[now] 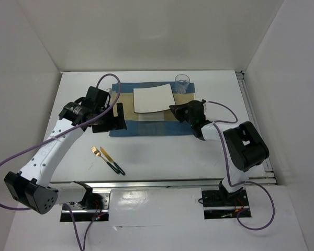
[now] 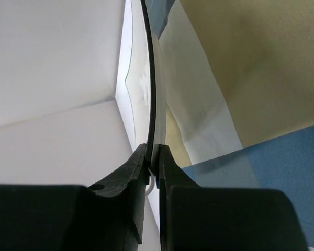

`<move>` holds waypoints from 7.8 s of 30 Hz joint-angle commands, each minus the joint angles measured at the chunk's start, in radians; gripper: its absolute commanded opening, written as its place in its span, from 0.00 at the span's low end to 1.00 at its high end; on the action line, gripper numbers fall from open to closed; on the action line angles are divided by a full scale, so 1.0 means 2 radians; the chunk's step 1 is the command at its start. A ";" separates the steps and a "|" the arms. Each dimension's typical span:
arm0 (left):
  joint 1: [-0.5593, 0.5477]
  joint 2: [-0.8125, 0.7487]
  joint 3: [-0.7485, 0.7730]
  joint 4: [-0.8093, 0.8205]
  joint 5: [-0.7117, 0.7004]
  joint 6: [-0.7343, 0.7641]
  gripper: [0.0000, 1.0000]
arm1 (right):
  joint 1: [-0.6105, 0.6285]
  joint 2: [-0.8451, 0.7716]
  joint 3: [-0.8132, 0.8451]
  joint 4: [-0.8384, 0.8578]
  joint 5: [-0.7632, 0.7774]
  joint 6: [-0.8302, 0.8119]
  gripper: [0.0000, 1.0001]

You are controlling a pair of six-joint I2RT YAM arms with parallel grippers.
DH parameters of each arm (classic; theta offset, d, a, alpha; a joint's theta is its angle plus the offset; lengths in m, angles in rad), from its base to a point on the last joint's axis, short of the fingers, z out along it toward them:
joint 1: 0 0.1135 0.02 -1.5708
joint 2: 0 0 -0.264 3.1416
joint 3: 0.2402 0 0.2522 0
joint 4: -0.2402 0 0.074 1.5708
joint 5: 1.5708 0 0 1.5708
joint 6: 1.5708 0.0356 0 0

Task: Set the dinner table for one person

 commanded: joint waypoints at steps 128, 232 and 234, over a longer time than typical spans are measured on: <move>-0.002 0.027 -0.035 0.000 -0.053 -0.058 0.99 | 0.024 -0.113 0.040 -0.249 0.057 -0.078 0.97; 0.035 -0.052 -0.222 0.066 -0.132 -0.224 0.00 | 0.021 -0.193 0.058 -0.405 -0.046 -0.388 0.46; 0.035 -0.003 -0.186 0.079 -0.121 -0.159 0.00 | 0.021 -0.193 0.063 -0.405 -0.041 -0.388 0.46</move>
